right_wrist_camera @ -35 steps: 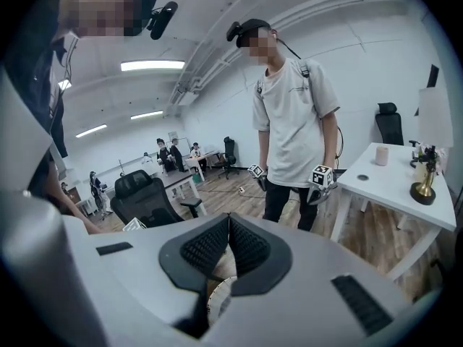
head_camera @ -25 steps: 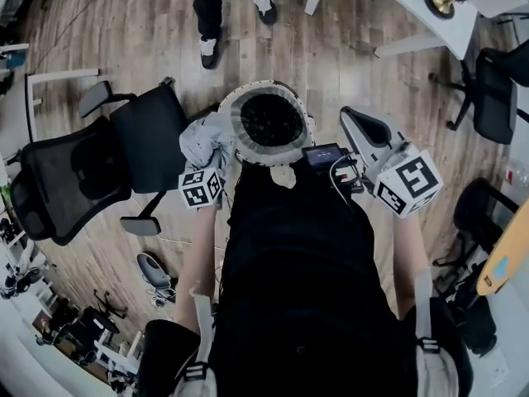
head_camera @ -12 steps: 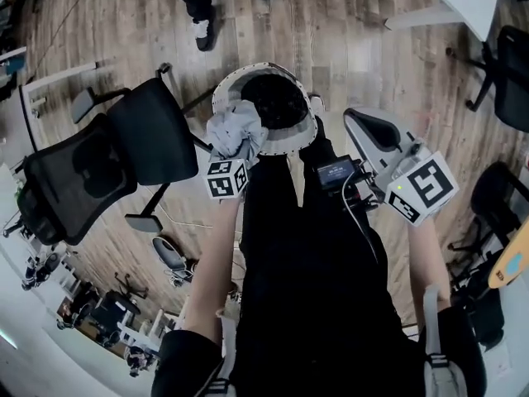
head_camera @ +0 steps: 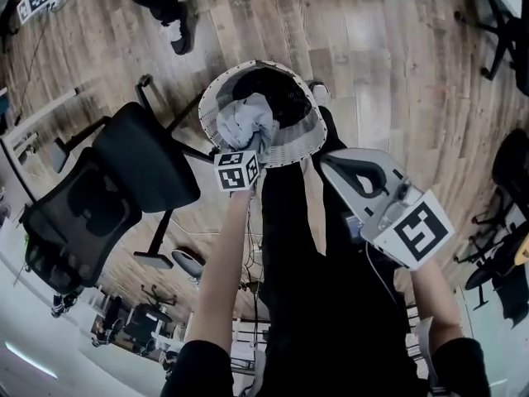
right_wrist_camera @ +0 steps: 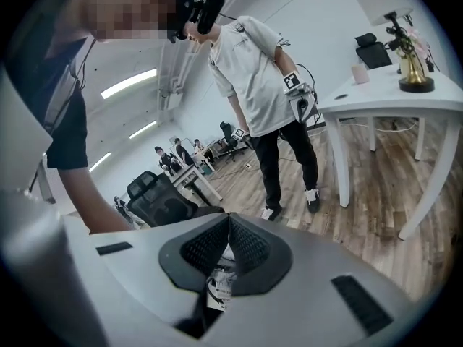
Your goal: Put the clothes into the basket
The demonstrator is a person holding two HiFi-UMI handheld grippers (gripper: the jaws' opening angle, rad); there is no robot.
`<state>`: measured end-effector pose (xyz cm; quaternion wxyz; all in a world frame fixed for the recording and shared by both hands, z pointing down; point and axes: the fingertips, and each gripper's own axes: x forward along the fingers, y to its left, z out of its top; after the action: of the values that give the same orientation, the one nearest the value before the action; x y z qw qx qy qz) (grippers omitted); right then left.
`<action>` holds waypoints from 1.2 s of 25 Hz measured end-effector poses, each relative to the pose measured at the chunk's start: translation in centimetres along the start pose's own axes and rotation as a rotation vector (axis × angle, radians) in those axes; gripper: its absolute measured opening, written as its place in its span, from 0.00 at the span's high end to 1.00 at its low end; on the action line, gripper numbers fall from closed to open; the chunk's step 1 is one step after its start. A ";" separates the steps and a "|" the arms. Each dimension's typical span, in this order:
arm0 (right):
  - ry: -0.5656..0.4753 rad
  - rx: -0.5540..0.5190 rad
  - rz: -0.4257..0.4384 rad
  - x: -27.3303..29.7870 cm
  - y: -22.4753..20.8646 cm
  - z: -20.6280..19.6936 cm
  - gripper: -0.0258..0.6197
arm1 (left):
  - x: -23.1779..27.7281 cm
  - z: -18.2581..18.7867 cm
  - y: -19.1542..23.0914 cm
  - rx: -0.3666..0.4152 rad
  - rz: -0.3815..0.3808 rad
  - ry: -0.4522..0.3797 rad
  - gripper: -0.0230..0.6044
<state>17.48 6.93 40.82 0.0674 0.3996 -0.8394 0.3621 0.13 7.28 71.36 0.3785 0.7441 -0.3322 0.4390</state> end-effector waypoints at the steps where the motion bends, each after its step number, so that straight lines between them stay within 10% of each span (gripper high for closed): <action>1: 0.006 0.016 -0.001 0.4 -0.2 -0.9 0.93 | 1.4 -0.5 0.4 0.000 -0.005 0.007 0.75; 14: 0.110 0.161 -0.093 2.3 -6.9 -10.8 0.93 | 16.8 -0.8 4.8 0.075 0.000 0.084 0.75; 30: 0.133 0.248 -0.143 2.7 -11.3 -13.2 0.93 | 24.8 0.4 7.1 0.029 0.052 0.131 0.71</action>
<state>21.46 9.34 57.77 0.0986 0.4387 -0.7513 0.4831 4.22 -0.61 95.63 0.3772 0.7102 -0.3195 0.5012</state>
